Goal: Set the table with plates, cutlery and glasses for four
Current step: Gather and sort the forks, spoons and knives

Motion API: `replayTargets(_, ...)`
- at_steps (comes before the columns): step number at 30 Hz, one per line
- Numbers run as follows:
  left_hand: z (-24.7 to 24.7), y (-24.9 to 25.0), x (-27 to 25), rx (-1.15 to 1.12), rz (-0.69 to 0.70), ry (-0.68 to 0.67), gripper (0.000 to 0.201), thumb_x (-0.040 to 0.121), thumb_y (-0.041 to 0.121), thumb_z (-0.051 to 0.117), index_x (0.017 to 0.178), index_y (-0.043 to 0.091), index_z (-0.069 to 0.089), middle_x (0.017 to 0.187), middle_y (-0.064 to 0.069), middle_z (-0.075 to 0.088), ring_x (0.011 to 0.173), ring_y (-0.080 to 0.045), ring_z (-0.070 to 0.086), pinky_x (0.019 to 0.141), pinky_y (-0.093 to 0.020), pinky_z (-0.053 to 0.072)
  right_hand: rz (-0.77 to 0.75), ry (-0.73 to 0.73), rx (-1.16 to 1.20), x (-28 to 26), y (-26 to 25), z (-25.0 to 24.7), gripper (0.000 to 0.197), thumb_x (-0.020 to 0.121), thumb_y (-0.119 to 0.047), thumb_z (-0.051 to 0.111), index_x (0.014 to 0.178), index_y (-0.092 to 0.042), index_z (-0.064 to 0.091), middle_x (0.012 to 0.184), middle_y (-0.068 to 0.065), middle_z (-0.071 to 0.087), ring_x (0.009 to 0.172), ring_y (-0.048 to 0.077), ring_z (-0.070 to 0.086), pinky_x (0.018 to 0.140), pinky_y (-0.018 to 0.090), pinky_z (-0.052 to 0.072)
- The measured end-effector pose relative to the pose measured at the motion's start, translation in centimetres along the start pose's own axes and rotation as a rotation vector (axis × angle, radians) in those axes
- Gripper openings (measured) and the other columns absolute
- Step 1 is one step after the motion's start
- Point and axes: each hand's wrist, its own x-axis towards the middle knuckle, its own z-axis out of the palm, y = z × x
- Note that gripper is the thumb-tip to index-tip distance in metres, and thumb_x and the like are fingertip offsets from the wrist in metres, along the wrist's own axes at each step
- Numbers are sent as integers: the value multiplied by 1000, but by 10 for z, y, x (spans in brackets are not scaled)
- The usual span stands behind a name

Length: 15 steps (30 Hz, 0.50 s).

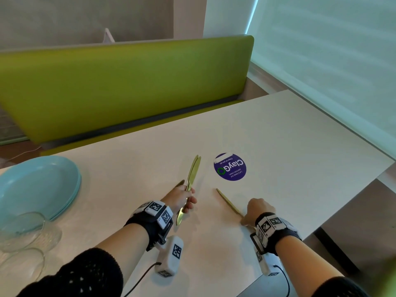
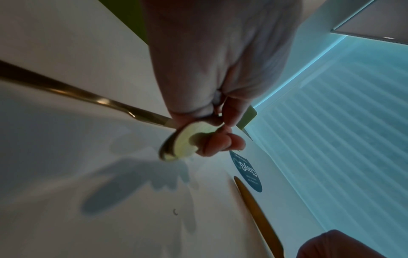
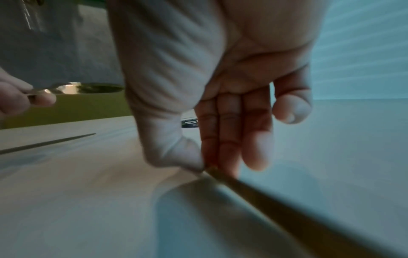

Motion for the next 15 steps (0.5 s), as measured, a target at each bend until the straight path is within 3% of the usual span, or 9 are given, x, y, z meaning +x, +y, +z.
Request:
replayTargets(2,-5,0,-1,-5,7,3,19,98,3,30,86,11,42,69,-9,50,52,-16,44,39,-19,34,2,20,46,-3,-7,-4,32,76,-39,70,98,-16,64,89,-1,62,83,18,62,74,25,51)
replayTargets(4,-9,-1,-2,-6,12,15,20,98,3,29,86,11,42,70,-10,51,54,-17,47,40,-20,38,-14,38,133,-6,-21,-9,27,76,-39,69,88,-15,64,78,-2,60,78,17,63,66,23,51)
replayTargets(6,-13,-2,-4,0,11,24,18,99,3,29,89,9,42,71,-10,52,56,-19,51,42,-21,43,-73,28,229,-9,-39,-14,28,78,-39,66,83,-12,67,78,0,68,79,15,68,60,22,51)
replayTargets(9,-19,-2,-7,-3,-2,26,17,100,5,30,90,8,43,76,-12,56,61,-21,57,53,-25,49,-166,-23,445,-18,-71,-21,26,86,-33,58,83,-10,70,83,2,75,72,11,68,73,24,57)
replayTargets(13,-30,-4,-10,22,-18,10,8,96,4,40,100,7,47,83,-12,62,71,-23,62,71,-34,54,-166,-181,789,-32,-112,-25,19,89,-20,57,73,-10,61,71,0,68,54,11,60,49,20,45)
replayTargets(15,-39,-6,-12,50,-18,5,15,92,2,46,105,6,51,87,-12,65,79,-26,65,84,-40,53,-172,-214,822,-35,-130,-23,21,88,-20,58,69,-10,60,71,2,68,53,13,58,46,19,41)
